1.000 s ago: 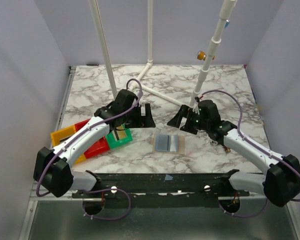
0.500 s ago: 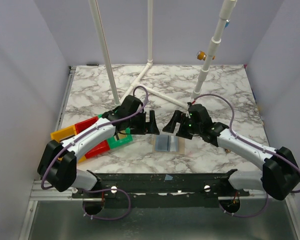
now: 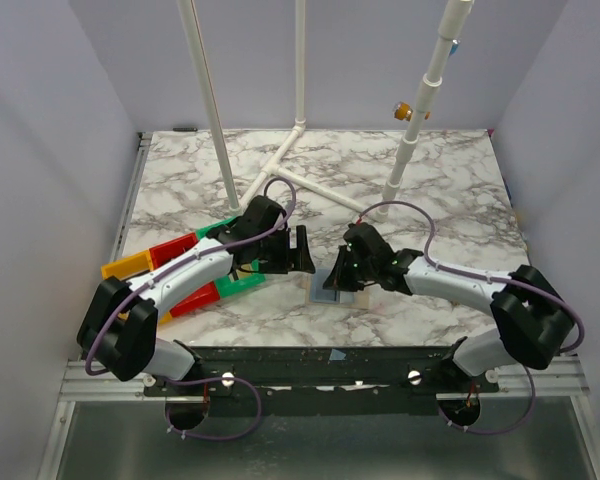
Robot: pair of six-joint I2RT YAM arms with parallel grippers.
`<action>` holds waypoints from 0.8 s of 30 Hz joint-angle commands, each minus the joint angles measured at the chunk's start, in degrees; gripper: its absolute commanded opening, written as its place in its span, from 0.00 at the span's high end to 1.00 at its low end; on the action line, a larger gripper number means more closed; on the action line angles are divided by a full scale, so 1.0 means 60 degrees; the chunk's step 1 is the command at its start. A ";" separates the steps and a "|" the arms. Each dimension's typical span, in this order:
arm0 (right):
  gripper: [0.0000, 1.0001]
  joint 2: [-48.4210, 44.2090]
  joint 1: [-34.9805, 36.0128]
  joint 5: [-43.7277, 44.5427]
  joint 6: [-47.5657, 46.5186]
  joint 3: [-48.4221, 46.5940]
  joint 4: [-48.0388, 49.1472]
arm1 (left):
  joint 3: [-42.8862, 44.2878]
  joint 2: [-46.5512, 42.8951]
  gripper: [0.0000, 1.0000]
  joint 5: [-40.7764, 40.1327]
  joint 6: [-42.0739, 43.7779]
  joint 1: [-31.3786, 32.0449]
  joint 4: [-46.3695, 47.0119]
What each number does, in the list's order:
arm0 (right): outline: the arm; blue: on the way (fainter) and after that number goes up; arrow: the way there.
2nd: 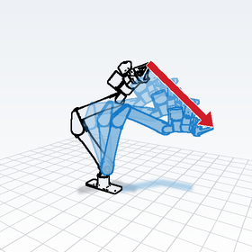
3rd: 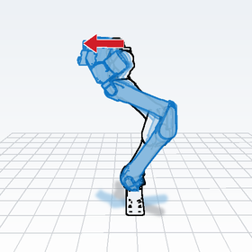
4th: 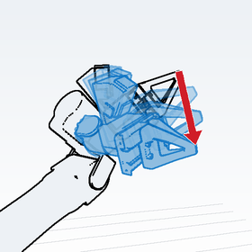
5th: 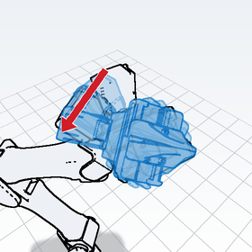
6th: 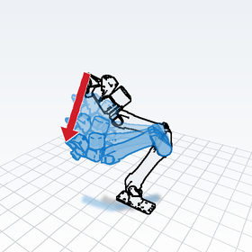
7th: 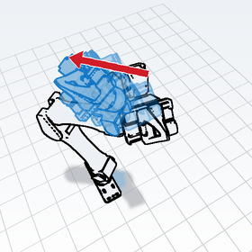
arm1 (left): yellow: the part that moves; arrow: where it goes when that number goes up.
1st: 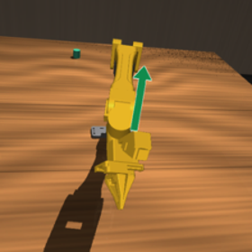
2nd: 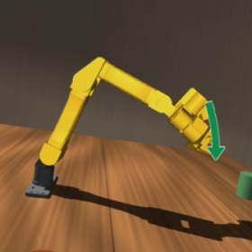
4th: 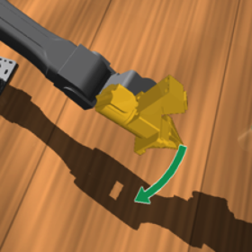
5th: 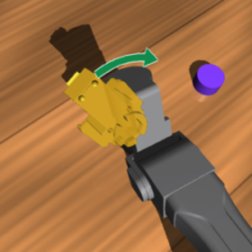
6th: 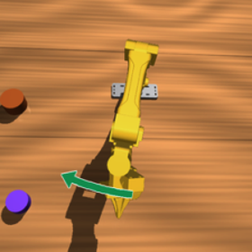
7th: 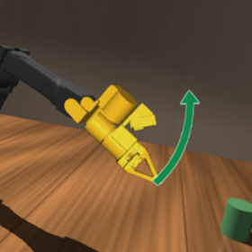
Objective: Take the credit cards out of the card holder
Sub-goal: Remove the credit card from the card holder.
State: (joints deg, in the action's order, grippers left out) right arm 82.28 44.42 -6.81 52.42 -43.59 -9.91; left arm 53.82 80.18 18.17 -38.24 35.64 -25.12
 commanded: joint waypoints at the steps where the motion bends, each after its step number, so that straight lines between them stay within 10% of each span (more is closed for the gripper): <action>1: 0.99 0.0564 0.0275 0.0490 0.0024 -0.0383 0.0363 | -0.0294 0.0124 0.19 -0.0031 -0.0101 -0.0013 0.0379; 24: 0.99 0.1433 0.0454 0.1935 0.0115 -0.0118 0.0646 | -0.0434 0.0037 0.20 0.0006 -0.0043 -0.0029 0.0473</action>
State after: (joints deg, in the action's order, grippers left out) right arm 90.43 46.57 0.80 52.90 -44.93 -5.65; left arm 51.59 80.64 18.20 -38.65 35.64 -23.22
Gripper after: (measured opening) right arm 0.006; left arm 0.798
